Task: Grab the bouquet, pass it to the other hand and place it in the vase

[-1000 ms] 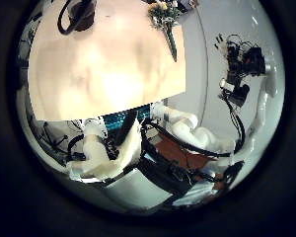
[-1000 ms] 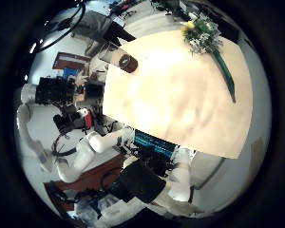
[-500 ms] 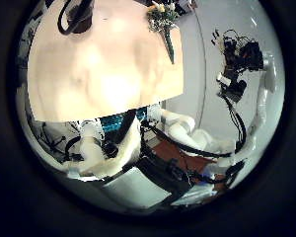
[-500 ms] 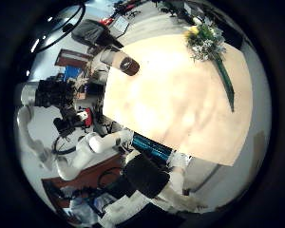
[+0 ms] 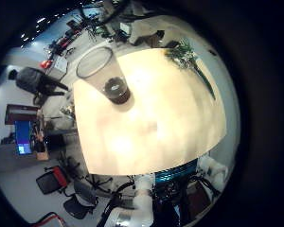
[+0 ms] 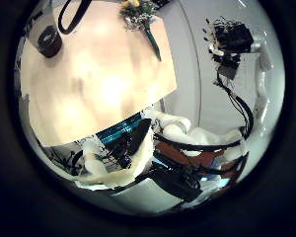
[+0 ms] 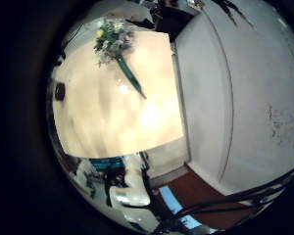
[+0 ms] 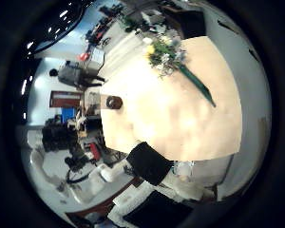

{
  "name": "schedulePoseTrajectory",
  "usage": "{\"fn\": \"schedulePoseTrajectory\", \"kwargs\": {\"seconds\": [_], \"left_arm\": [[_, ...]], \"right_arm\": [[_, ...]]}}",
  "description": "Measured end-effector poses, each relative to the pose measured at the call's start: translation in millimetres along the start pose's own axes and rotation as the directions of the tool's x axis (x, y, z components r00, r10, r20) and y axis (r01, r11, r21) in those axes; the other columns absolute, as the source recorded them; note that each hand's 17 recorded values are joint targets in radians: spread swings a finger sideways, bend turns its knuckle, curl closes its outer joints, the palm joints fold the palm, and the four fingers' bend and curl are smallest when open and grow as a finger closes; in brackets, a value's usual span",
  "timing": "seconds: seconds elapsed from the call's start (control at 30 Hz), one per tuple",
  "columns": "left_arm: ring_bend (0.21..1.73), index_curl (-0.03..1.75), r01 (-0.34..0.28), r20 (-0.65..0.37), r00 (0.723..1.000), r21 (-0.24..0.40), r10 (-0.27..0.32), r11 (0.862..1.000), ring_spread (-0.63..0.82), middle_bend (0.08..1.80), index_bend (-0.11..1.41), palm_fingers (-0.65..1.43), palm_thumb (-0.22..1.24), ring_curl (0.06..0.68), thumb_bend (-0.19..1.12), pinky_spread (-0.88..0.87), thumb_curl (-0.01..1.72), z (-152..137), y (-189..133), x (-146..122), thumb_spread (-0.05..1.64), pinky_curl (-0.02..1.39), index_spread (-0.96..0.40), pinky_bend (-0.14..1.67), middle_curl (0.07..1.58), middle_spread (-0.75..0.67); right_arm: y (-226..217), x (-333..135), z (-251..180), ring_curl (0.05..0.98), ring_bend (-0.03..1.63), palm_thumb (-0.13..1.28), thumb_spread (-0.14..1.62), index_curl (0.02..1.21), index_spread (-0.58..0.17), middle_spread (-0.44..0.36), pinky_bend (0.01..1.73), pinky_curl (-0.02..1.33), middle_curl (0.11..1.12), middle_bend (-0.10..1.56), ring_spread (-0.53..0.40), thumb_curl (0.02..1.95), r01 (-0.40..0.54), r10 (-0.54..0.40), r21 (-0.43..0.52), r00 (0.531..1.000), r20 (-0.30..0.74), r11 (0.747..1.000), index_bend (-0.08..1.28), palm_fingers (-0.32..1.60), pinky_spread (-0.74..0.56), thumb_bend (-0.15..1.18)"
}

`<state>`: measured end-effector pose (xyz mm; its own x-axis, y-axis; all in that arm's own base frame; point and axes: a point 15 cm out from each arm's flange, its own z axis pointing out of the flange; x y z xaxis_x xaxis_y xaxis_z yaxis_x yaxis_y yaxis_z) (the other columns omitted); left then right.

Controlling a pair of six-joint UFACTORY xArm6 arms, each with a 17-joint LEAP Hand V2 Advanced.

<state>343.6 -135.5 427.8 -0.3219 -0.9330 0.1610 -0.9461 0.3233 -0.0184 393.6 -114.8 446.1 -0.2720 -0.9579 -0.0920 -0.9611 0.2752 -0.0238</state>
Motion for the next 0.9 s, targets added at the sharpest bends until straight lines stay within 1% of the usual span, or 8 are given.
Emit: {"fn": "schedulePoseTrajectory", "kwargs": {"seconds": [0.13,0.23,0.33,0.47,0.67,0.77,0.9], "left_arm": [[0.52,0.34,-0.036,0.0,0.999,-0.011,0.036,0.999,0.5,0.19,0.17,0.11,0.21,0.203,-0.03,0.57,0.28,2,-14,8,1.06,0.16,-0.02,0.45,0.33,0.27],[0.52,0.34,-0.052,-0.001,0.999,-0.026,0.052,0.998,0.5,0.19,0.17,0.11,0.18,0.203,-0.03,0.57,0.28,6,-17,10,1.03,0.15,-0.02,0.45,0.33,0.27],[0.52,0.34,-0.056,-0.001,0.998,-0.031,0.056,0.998,0.5,0.19,0.17,0.11,0.16,0.203,-0.03,0.57,0.28,9,-20,9,1.01,0.15,-0.02,0.46,0.33,0.28],[0.52,0.34,-0.059,0.0,0.998,-0.041,0.059,0.997,0.5,0.19,0.17,0.11,0.16,0.203,-0.03,0.57,0.28,14,-23,9,0.99,0.15,-0.02,0.45,0.33,0.28],[0.52,0.34,-0.061,-0.001,0.998,-0.042,0.061,0.997,0.5,0.19,0.17,0.11,0.16,0.202,-0.03,0.57,0.28,14,-25,9,0.99,0.15,-0.01,0.45,0.33,0.28],[0.53,0.34,-0.064,-0.003,0.998,-0.04,0.064,0.997,0.5,0.19,0.17,0.1,0.16,0.202,-0.03,0.57,0.28,14,-27,7,0.99,0.15,-0.01,0.45,0.33,0.28],[0.53,0.34,-0.061,-0.005,0.998,-0.041,0.06,0.997,0.5,0.19,0.17,0.1,0.16,0.202,-0.03,0.56,0.28,16,-28,7,0.99,0.15,-0.01,0.45,0.33,0.29]], "right_arm": [[-16,17,19,0.299,0.75,0.33,1.12,0.2,-0.158,0.222,0.76,0.35,0.36,0.31,0.231,0.32,-0.045,0.045,-0.01,0.999,0.005,0.999,0.14,0.2,0.46,-0.02],[-28,26,34,0.298,0.77,0.33,1.12,0.21,-0.144,0.219,0.77,0.34,0.36,0.32,0.225,0.32,-0.069,0.069,-0.012,0.998,0.005,0.998,0.15,0.21,0.45,-0.02],[-35,32,61,0.297,0.79,0.33,1.12,0.22,-0.133,0.216,0.79,0.34,0.36,0.32,0.22,0.32,-0.095,0.096,-0.054,0.995,0.005,0.994,0.15,0.21,0.44,-0.02],[-51,45,105,0.289,0.8,0.33,1.12,0.24,-0.124,0.208,0.79,0.33,0.36,0.33,0.208,0.33,-0.124,0.125,-0.085,0.992,0.005,0.989,0.16,0.22,0.44,-0.02],[-51,51,156,0.281,0.81,0.34,1.12,0.26,-0.116,0.201,0.8,0.31,0.36,0.33,0.2,0.33,-0.145,0.147,-0.148,0.989,0.002,0.978,0.16,0.22,0.43,-0.02],[-45,50,169,0.277,0.82,0.35,1.11,0.26,-0.115,0.2,0.81,0.3,0.36,0.33,0.199,0.33,-0.154,0.157,-0.176,0.988,0.0,0.972,0.16,0.22,0.43,-0.02],[-44,52,187,0.269,0.82,0.35,1.11,0.27,-0.115,0.199,0.81,0.3,0.36,0.33,0.196,0.34,-0.16,0.162,-0.18,0.987,-0.003,0.97,0.16,0.21,0.43,-0.02]]}}
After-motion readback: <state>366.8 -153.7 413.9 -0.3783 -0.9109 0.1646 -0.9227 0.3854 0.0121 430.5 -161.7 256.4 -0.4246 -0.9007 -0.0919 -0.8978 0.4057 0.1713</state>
